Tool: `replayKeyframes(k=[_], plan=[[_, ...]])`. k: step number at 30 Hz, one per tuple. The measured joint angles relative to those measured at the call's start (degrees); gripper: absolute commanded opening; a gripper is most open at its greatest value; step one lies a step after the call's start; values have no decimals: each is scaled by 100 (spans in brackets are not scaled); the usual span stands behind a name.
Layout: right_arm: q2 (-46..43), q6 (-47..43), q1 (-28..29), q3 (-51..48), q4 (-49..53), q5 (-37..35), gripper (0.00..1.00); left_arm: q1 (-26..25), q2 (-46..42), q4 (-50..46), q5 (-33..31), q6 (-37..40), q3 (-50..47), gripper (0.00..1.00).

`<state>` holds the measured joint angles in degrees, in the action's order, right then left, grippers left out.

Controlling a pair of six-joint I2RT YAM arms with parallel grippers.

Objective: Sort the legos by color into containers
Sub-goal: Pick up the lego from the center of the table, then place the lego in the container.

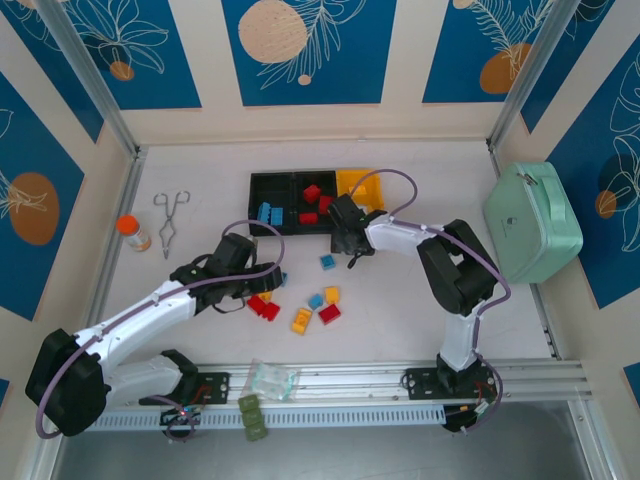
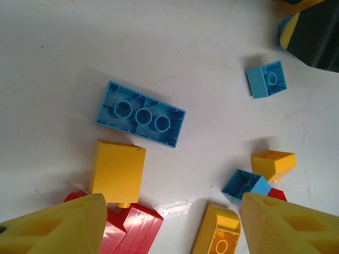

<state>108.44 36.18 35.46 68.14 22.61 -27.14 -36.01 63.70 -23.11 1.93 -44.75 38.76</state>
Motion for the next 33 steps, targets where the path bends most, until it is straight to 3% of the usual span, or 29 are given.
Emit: replayKeyframes(k=[10, 16, 24, 33], plan=[[-730, 2, 452, -13, 317, -9, 60, 28, -352, -181, -179, -245, -197, 67], [-772, -4, 710, 560, 570, 96, 60, 122, -828, -557, -422, -579, -533, 67], [-105, -151, 994, 1950, 776, 306, 60, 177, -1663, -1043, -640, -907, -938, 67], [960, -282, 1139, 3335, 1209, 533, 60, 201, -1930, -1213, -654, -1082, -1211, 67]])
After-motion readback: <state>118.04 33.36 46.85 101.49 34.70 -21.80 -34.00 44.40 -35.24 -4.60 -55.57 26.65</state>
